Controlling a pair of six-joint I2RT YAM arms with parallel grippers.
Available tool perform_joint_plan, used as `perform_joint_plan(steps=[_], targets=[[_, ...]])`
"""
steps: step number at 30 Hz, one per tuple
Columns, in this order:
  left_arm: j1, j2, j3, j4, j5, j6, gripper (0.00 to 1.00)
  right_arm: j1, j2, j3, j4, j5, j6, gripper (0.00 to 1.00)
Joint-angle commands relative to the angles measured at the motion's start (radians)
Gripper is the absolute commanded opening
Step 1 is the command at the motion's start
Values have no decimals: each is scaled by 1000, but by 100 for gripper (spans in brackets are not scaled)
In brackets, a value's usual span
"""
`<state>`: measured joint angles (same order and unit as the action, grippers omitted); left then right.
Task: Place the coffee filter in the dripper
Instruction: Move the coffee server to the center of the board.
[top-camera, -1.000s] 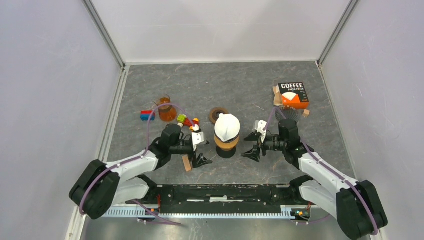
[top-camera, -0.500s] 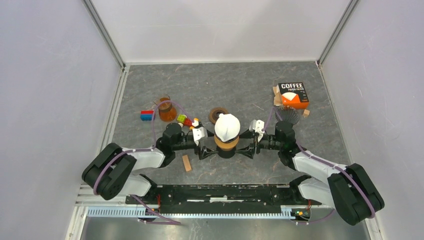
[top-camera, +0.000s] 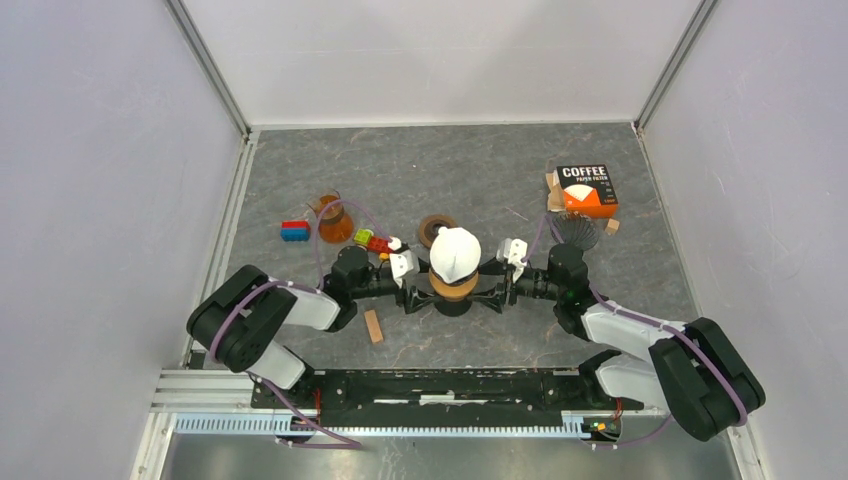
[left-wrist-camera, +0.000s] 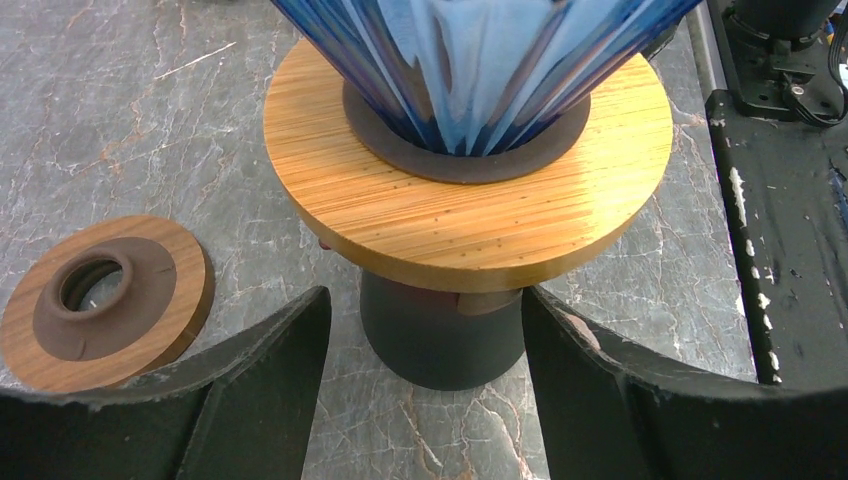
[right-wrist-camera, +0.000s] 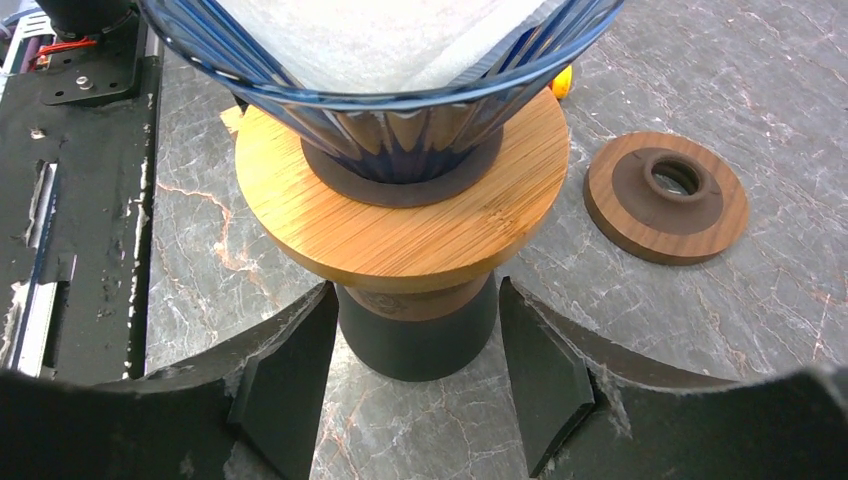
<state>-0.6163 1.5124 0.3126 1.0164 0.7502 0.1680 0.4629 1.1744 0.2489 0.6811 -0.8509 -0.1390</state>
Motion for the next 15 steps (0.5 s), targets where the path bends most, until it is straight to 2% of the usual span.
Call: perform_joint_plan(steps=[1,15], targets=[[-10,28,35,97,-28,-18,76,3,5,3,39,34,-17,67],[-20,110,90,125,-68,-38,74,-17,-12,32,-73,93,-93,66]])
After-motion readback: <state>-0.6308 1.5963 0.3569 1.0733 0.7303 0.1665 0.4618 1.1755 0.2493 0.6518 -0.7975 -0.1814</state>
